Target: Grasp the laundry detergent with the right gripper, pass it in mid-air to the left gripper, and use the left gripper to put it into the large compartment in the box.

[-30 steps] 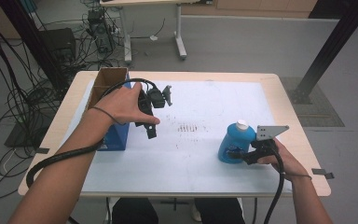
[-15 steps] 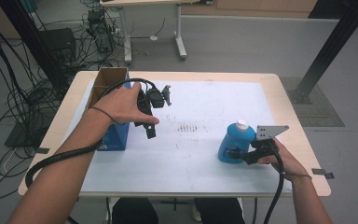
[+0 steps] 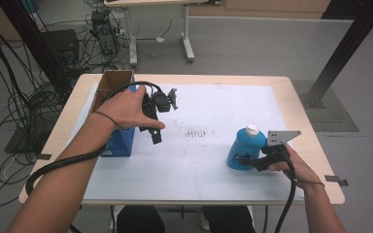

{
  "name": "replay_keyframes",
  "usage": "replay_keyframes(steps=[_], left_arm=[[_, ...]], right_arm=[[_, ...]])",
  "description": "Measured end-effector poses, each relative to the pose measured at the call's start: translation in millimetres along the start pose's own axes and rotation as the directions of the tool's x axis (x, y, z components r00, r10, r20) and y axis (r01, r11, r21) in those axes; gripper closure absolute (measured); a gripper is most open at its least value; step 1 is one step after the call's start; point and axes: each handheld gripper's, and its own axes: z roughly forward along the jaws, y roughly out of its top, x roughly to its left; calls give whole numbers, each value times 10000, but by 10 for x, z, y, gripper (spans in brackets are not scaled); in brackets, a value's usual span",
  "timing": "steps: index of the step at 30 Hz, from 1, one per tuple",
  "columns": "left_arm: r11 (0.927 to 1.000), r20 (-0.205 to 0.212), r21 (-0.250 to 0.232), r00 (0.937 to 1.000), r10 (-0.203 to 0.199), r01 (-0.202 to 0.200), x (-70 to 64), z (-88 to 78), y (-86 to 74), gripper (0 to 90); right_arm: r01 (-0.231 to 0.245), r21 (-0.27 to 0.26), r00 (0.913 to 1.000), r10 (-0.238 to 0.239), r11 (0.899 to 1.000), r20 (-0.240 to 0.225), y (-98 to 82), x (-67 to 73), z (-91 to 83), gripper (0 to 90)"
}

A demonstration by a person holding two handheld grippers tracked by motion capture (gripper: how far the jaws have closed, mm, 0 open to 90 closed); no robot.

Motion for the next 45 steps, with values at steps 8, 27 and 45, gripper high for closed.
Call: replay_keyframes(steps=[8, 27, 45], left_arm=[[10000, -18, -20, 10000, 17, -17, 1, 4, -10, 89], [10000, -35, 52, 10000, -3, 3, 2, -11, -15, 89], [10000, -17, 58, 10000, 17, -17, -2, 2, 8, 89]], right_arm=[[7, -24, 10000, -7, 10000, 12, -6, 3, 0, 380], [-11, 0, 10000, 11, 10000, 33, 0, 9, 0, 380], [2, -25, 10000, -2, 10000, 40, -6, 10, 0, 381]])
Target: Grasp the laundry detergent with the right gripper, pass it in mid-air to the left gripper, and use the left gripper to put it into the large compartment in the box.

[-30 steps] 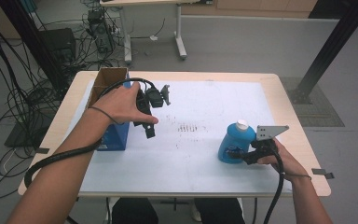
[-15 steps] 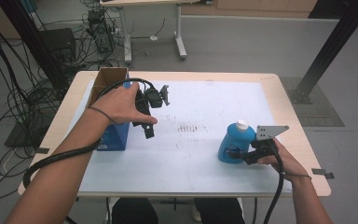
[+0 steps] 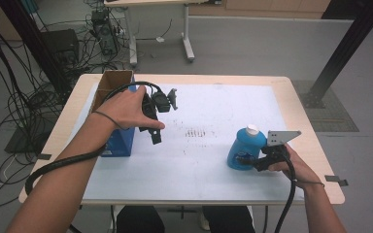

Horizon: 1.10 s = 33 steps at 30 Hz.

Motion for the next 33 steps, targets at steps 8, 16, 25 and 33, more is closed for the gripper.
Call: replay_keyframes(steps=[8, 16, 25, 33], left_arm=[[10000, -7, 14, 10000, 57, -57, 2, 3, 8, 89], [10000, 9, 5, 10000, 86, -86, 4, -4, 7, 89], [10000, 9, -25, 10000, 94, -94, 1, -23, -19, 89], [9998, 12, -213, 10000, 35, -35, 3, -67, -59, 88]], right_arm=[[-21, -16, 10000, 21, 10000, 14, -5, 4, -1, 382], [-61, -17, 10000, 61, 10000, 18, -4, 5, -1, 384], [-188, -27, 9998, 189, 9998, 101, -1, 19, -1, 386], [-273, 5, 9995, 272, 9996, 177, 18, 27, 0, 390]])
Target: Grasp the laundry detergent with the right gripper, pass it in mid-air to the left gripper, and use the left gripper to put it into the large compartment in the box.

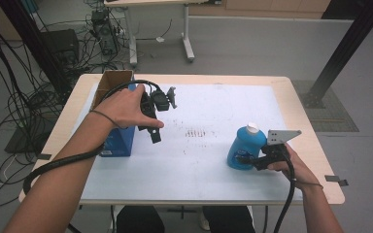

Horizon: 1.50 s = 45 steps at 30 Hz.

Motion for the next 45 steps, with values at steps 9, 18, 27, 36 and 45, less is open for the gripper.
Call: replay_keyframes(steps=[9, 18, 27, 36, 45], left_arm=[[10000, -21, 31, 10000, 39, -39, -7, -6, -10, 88], [9999, -46, -44, 9999, 130, -130, -23, -9, -26, 88], [9997, -90, -179, 9999, 142, -144, -47, -41, -46, 89], [9994, -148, -275, 9997, 194, -198, -64, -85, -62, 89], [9993, -146, -320, 9997, 202, -206, -85, -89, -85, 89]], right_arm=[[-219, 9, 9998, 219, 9998, 41, 86, 35, -40, 397], [-388, 49, 9992, 388, 9992, 47, 318, 92, -114, 406], [-251, 29, 9996, 252, 9997, -130, 670, 172, -201, 410], [316, 85, 9983, -311, 9995, -500, 1178, 285, -262, 414], [459, 18, 9963, -456, 9989, -725, 1473, 352, -258, 416]])
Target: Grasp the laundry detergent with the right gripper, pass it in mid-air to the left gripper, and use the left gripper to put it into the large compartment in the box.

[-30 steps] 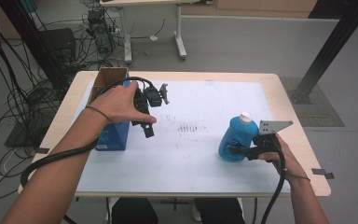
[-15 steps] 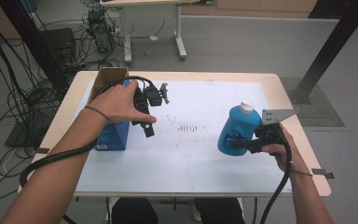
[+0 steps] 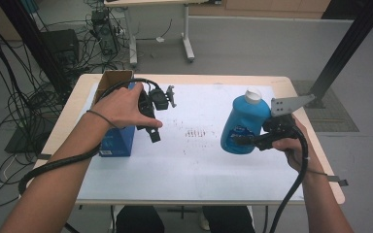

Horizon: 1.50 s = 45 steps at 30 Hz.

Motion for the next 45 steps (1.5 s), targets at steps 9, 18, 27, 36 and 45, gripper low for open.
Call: replay_keyframes(steps=[9, 18, 27, 36, 45], left_arm=[[9999, 5, -65, 9999, 150, -150, -47, -82, 3, 89], [9976, -44, -182, 9978, 662, -663, -183, -316, 68, 91], [9925, -95, -281, 9929, 1185, -1187, -330, -550, 151, 91], [9850, -157, -398, 9857, 1676, -1681, -486, -816, 224, 89], [9693, -222, -656, 9715, 2361, -2370, -675, -1127, 361, 88]], right_arm=[[238, 173, 9996, -236, 9996, -142, 208, 40, 36, 417], [145, 277, 9996, -139, 9995, -245, 175, 23, 118, 418], [159, 392, 9989, -142, 9991, -439, 150, 5, 219, 419], [180, 478, 9979, -150, 9987, -626, 125, -14, 293, 419], [220, 622, 9968, -171, 9978, -782, 113, -29, 394, 420]])
